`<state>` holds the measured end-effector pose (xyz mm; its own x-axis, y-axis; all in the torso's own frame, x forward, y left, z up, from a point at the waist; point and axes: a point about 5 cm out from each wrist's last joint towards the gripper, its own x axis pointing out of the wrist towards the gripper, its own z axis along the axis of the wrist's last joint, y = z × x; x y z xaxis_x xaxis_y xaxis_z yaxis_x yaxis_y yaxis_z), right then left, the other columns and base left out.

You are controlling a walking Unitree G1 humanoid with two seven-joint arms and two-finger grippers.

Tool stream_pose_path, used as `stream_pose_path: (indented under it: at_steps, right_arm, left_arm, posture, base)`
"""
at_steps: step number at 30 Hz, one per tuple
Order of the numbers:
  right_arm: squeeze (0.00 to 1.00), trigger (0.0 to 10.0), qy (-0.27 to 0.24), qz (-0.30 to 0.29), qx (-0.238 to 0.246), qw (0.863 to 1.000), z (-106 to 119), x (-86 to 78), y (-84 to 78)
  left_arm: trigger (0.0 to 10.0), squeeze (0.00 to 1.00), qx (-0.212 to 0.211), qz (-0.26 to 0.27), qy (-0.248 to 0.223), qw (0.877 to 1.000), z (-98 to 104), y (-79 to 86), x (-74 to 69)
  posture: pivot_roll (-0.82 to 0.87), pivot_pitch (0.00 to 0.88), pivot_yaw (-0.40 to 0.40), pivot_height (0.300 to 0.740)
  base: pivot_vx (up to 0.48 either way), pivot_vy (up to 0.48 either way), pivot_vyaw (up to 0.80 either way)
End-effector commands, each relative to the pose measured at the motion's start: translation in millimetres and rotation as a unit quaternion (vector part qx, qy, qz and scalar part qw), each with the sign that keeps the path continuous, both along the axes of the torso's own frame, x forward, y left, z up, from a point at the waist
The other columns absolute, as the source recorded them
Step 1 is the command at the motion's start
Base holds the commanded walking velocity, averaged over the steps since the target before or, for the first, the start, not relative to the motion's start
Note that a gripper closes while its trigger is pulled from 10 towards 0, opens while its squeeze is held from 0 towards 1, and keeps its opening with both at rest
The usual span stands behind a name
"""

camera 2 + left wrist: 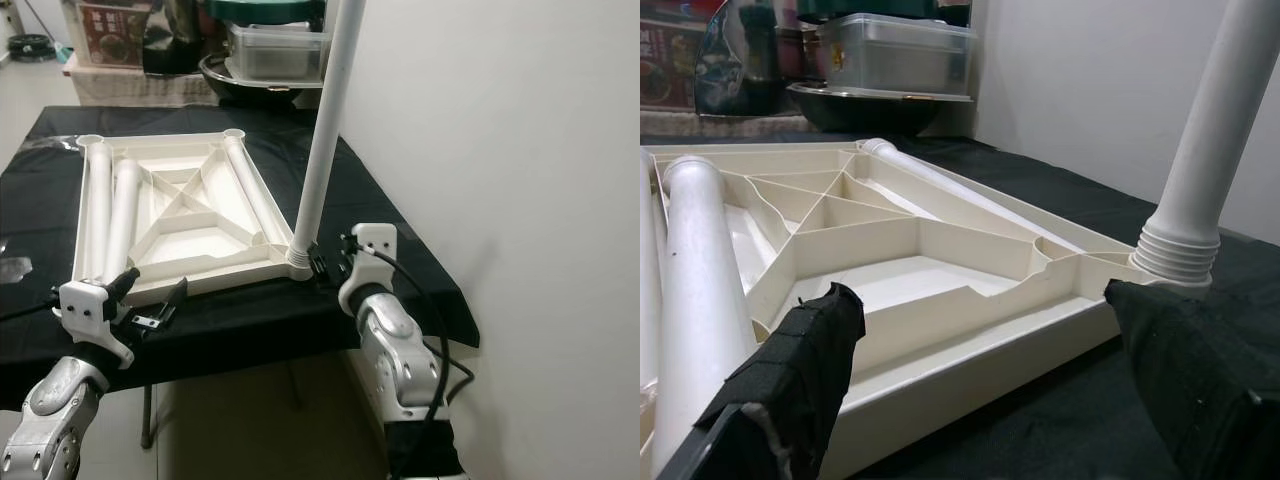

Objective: Building children table

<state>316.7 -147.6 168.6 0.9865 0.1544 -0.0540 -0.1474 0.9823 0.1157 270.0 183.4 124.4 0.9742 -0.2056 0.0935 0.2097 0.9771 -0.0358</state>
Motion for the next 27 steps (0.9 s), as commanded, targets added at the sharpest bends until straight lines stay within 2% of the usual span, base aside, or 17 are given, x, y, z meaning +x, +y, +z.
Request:
stream_pose_path:
  at_steps: [1,15,23,27]
  right_arm:
    - [0.0,10.0,-0.013,-0.008,-0.006,1.0,3,-1.8,-3.6]
    - [0.0,10.0,-0.029,-0.008,-0.017,0.999,3,-3.7,3.3]
    - [0.0,10.0,-0.032,-0.005,-0.016,0.999,3,-1.8,7.5]
    - [0.0,10.0,-0.034,-0.006,-0.017,0.999,4,-0.6,6.9]
  left_arm:
    - [10.0,0.0,-0.003,0.0,0.001,1.0,0,-1.8,-1.4]
    - [10.0,0.0,-0.001,-0.01,-0.005,1.0,4,-7.3,-3.3]
    - [10.0,0.0,-0.002,-0.009,-0.011,1.0,6,-9.6,-3.4]
    - [10.0,0.0,-0.01,-0.002,-0.012,1.0,6,-8.0,-3.1]
  posture:
    - [0.0,0.0,-0.1,0.74]
    - [0.0,0.0,-0.092,0.74]
    - [0.0,0.0,-0.095,0.74]
    - [0.0,0.0,-0.095,0.74]
  base:
    - [0.0,0.0,0.0]
    - [0.0,0.0,0.0]
    - [0.0,-0.401,0.0]
    - [0.0,0.0,0.0]
